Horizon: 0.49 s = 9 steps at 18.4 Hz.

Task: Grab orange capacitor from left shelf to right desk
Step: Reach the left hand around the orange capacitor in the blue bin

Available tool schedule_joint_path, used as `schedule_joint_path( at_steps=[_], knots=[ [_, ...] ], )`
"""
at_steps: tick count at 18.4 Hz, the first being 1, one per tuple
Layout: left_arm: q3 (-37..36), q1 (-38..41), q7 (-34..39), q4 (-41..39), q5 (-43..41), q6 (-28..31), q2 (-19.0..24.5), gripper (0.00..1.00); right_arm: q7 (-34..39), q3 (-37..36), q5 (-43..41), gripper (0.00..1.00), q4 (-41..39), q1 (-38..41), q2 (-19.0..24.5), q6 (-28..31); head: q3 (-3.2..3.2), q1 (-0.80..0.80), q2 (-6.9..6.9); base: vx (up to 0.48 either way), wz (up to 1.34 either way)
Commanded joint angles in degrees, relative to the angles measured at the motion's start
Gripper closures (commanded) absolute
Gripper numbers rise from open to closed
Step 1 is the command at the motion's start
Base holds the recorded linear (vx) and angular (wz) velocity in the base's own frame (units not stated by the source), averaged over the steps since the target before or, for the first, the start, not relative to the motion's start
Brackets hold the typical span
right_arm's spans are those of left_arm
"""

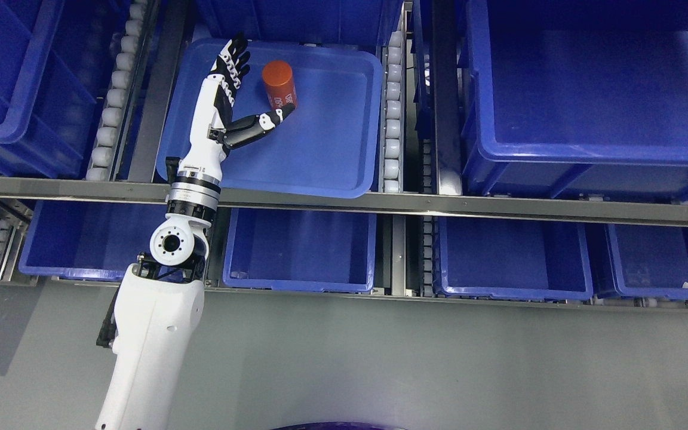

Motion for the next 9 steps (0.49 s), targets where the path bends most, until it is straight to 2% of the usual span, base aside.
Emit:
schedule_joint_path(
  at_steps=[1,9],
  knots=[
    [-0.2,3.6,-0.5,-4.6,0.0,0.5,1.0,0.0,0.0,-0.6,0.0,0.0,-1.3,1.9,-1.0,0.0,0.0,0.0,0.0,0.21,-0.07],
    [-0.4,3.5,-1.8,-4.6,-0.1,2.4,1.0,0.03,-0.1,-0.7,0.0,0.0,-1.3,1.9,-1.0,0.0,0.0,0.0,0.0,0.113,-0.02]
  ],
)
